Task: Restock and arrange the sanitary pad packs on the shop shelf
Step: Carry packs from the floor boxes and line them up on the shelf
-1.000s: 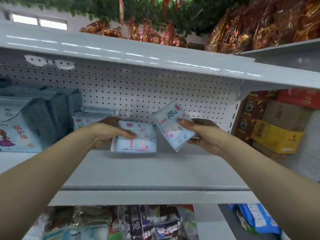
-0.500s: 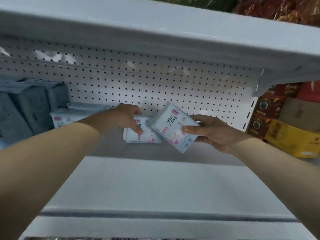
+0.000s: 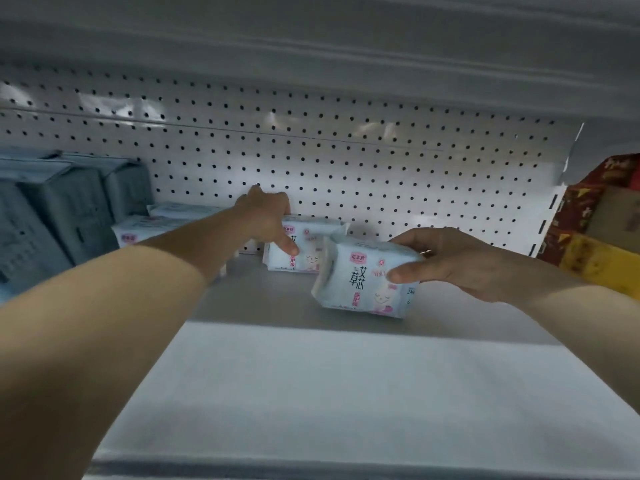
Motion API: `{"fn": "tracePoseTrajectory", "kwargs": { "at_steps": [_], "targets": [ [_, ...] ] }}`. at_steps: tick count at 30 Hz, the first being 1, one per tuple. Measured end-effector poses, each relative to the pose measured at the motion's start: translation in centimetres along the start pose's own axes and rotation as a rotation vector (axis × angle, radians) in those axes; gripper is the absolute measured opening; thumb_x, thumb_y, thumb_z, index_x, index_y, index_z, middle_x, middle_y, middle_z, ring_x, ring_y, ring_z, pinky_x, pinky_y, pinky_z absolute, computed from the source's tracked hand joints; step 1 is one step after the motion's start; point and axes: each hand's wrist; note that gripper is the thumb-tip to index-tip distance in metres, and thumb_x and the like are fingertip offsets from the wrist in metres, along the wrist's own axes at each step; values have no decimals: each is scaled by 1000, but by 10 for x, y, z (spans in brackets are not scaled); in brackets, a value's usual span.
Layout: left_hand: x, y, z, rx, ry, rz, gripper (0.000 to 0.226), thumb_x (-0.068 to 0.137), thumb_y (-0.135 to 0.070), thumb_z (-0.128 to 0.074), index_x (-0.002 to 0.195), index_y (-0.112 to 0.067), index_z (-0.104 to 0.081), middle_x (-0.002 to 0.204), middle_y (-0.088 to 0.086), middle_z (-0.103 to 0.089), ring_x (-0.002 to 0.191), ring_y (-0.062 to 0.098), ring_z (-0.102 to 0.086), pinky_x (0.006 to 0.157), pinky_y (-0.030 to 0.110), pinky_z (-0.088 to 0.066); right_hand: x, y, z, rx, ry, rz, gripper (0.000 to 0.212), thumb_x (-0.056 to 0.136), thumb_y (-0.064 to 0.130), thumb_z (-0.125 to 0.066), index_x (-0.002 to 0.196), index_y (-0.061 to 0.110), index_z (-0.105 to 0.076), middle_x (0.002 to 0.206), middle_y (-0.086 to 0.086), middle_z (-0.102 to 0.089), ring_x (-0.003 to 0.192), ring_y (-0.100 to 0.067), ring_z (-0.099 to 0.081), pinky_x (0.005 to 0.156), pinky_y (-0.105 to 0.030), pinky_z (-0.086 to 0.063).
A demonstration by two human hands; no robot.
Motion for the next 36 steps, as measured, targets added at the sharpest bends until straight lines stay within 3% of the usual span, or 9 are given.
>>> {"fn": "tracePoseTrajectory", "kwargs": {
  "at_steps": [3, 6, 13, 18, 21, 29, 36],
  "targets": [
    [2, 5, -4, 11, -56, -42, 77, 58, -59, -88, 117, -24, -53, 110, 3, -59, 111, 24, -36, 80, 36, -36, 2, 2, -3, -18, -16, 4, 41, 75, 3, -84, 112, 14, -72, 105, -4, -77, 88, -10, -72, 70, -14, -54],
    [1, 8, -8, 15, -113, -54, 76, 58, -60, -88, 116, -25, -54, 104, 1, -61, 108, 23, -36, 79, 35, -33, 7, 4, -10, -34, -35, 1, 45, 73, 5, -86, 113, 18, -72, 110, -3, -75, 96, -14, -73, 73, -16, -55],
    [-4, 8, -9, 34, -147, -4, 82, 57, -58, -89, 121, -23, -52, 101, 4, -42, 120, 28, -39, 89, 39, -39, 19, 11, -25, -90, -107, -14, 51, 68, 15, -92, 112, 22, -66, 115, 4, -70, 101, -14, -70, 75, -19, -51],
    [0, 10, -4, 14, -93, -3, 82, 61, -60, -86, 125, -23, -51, 118, 9, -52, 121, 30, -40, 92, 40, -39, 26, 13, -35, -104, -117, -18, 49, 71, 11, -90, 113, 19, -65, 112, 3, -72, 97, -10, -68, 63, -9, -49],
    [4, 17, 9, -66, -72, -18, 86, 71, -64, -78, 135, -14, -50, 128, 6, -58, 125, 29, -44, 104, 38, -38, 33, 18, -42, -109, -120, -21, 50, 72, 10, -90, 114, 19, -65, 112, 3, -71, 98, -10, -67, 61, -8, -48],
    [-6, 40, 30, -281, -240, -37, 70, 83, -58, -70, 132, -10, -56, 140, 7, -54, 131, 27, -46, 111, 35, -34, 66, 35, -76, -254, -174, 47, 61, 67, 21, -94, 121, 23, -65, 112, 0, -69, 103, -19, -67, 93, -37, -57],
    [-19, 46, 35, -324, -282, -74, 62, 80, -60, -73, 124, -18, -60, 133, 3, -58, 132, 28, -45, 108, 40, -39, 79, 43, -94, -377, -278, 45, 74, 72, 25, -90, 135, 21, -52, 117, 0, -62, 102, -18, -59, 66, -16, -45]
  ]
}}
Point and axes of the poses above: each hand's wrist, its own x-axis towards the middle knuckle, its own z-axis out of the back of the hand, y = z × x
